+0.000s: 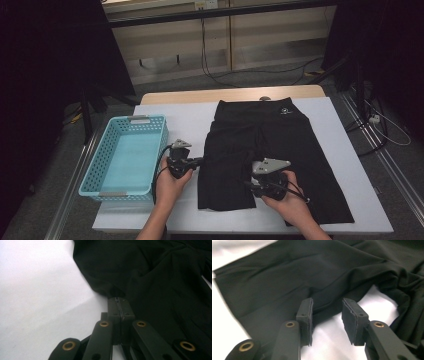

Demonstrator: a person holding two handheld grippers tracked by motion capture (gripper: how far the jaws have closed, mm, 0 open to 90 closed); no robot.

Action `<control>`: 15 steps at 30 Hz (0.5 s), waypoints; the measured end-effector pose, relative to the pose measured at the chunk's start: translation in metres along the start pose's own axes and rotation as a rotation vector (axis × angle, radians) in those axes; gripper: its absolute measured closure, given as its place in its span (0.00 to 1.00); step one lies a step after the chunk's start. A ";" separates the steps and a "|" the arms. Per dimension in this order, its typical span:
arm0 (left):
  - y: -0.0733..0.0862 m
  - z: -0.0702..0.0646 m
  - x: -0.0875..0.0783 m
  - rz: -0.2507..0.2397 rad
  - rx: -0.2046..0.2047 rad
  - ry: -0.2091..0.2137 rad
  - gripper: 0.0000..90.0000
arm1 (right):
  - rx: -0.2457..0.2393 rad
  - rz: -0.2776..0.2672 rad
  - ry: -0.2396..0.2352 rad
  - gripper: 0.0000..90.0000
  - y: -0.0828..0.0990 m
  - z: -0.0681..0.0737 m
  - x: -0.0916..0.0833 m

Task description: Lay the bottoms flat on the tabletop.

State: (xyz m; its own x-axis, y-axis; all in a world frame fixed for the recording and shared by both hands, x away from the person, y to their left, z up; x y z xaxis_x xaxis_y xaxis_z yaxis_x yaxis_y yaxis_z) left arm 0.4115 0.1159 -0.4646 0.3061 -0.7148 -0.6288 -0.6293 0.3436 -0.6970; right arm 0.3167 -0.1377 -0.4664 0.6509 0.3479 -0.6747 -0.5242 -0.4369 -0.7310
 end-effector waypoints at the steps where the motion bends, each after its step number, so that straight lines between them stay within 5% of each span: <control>1: 0.000 0.000 0.000 -0.001 -0.001 0.003 1.00 | 0.004 0.006 0.007 0.67 0.000 -0.001 0.004; 4: 0.000 -0.001 0.002 0.002 -0.002 0.012 1.00 | 0.028 0.033 -0.012 0.69 0.001 -0.001 0.015; 7: -0.001 -0.001 0.002 0.001 0.004 0.010 1.00 | 0.007 0.038 -0.013 0.84 -0.002 0.000 0.015; 15: 0.000 0.000 0.002 -0.003 -0.005 0.008 1.00 | 0.021 0.047 -0.049 1.00 0.008 -0.012 0.000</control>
State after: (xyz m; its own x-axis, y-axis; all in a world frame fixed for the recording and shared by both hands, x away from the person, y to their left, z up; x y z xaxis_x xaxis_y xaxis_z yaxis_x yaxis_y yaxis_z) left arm 0.4119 0.1146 -0.4655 0.3019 -0.7208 -0.6239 -0.6323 0.3384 -0.6969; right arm 0.3189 -0.1509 -0.4712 0.5975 0.3681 -0.7124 -0.5656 -0.4362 -0.6999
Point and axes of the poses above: each handheld gripper's, and its own axes: x roughly forward along the jaws, y roughly out of its underside, z roughly to its left, the point moved 3 cm from there along x, roughly forward along the jaws, and after that the axes turned 10 degrees about y, right-handed, at the moved point
